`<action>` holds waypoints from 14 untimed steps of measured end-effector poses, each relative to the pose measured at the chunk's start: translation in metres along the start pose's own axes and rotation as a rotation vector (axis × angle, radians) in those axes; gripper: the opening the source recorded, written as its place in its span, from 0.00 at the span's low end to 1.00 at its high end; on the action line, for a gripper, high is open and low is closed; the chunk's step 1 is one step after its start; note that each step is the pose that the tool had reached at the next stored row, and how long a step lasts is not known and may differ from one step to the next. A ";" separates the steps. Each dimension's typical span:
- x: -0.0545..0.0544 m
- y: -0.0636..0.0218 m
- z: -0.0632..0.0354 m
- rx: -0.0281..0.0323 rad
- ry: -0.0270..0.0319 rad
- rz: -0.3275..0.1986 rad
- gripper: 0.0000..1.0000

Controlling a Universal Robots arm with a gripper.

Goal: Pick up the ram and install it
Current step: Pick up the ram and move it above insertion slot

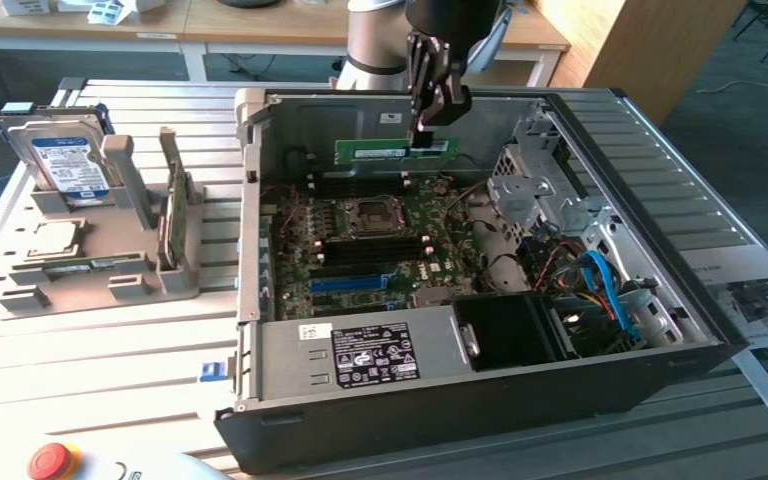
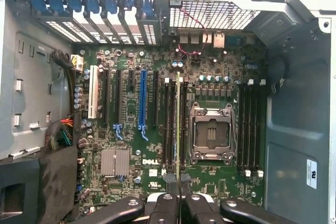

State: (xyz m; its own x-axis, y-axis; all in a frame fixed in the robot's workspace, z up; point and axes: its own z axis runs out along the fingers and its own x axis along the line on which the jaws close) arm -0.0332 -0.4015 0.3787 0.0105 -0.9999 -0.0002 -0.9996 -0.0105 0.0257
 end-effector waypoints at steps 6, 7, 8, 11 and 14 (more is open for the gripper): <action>0.000 -0.0001 0.0020 0.0001 -0.0009 0.036 0.12; 0.000 -0.0001 0.0026 0.0001 -0.0012 0.045 0.12; 0.000 -0.0001 0.0030 0.0001 -0.0013 0.053 0.12; 0.000 -0.0001 0.0041 0.0000 -0.0016 0.065 0.12; 0.000 -0.0001 0.0054 0.0001 -0.0018 0.070 0.12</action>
State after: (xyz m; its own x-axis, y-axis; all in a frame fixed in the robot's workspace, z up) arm -0.0332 -0.4015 0.3733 -0.0598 -0.9982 -0.0002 -0.9979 0.0598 0.0256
